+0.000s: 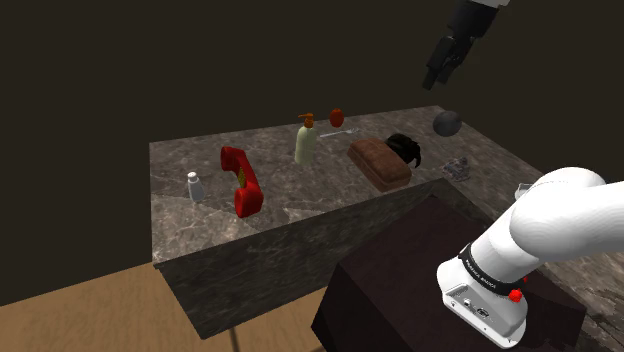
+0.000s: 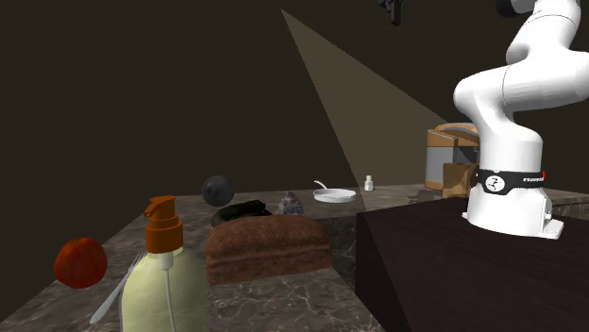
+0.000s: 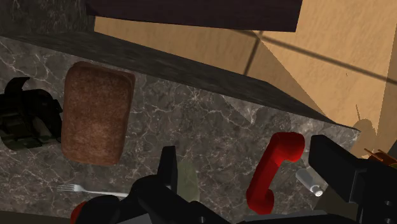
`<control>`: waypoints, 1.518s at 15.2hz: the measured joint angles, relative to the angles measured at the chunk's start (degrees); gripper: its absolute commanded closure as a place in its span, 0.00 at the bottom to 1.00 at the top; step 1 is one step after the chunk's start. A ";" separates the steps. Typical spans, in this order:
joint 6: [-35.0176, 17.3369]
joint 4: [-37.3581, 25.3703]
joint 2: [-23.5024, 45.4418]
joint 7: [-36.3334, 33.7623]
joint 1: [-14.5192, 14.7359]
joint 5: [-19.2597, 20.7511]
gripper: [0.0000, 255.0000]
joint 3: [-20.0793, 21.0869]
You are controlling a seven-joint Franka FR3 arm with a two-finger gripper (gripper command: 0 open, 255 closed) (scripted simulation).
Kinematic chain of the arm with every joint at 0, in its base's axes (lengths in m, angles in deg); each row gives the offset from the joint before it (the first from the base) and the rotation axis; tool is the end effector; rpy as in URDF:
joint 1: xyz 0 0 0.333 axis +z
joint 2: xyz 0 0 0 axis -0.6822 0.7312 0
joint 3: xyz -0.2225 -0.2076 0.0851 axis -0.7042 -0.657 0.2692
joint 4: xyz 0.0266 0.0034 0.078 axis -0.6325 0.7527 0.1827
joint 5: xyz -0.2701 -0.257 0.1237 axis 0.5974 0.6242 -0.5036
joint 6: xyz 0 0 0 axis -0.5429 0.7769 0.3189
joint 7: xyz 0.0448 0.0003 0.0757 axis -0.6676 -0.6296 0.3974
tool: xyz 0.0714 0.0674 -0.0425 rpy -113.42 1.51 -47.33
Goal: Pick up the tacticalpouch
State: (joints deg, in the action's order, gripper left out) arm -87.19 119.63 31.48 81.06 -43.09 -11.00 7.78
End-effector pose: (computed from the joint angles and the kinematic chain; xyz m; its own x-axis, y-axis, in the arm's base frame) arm 0.3243 -0.0204 0.5893 0.9905 0.1240 0.0590 0.1273 -0.9903 -0.0553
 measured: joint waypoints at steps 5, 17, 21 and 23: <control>-4.19 1.77 2.89 2.31 -0.99 1.77 0.00 -2.07; -21.31 3.10 19.76 11.37 -4.58 6.90 0.00 -10.73; -26.11 0.89 26.98 14.29 -5.31 7.12 0.00 -13.27; -28.37 -0.43 30.70 15.71 -5.62 6.87 0.00 -14.38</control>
State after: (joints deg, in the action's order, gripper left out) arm -115.56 119.20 62.18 96.77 -48.71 -4.14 -6.60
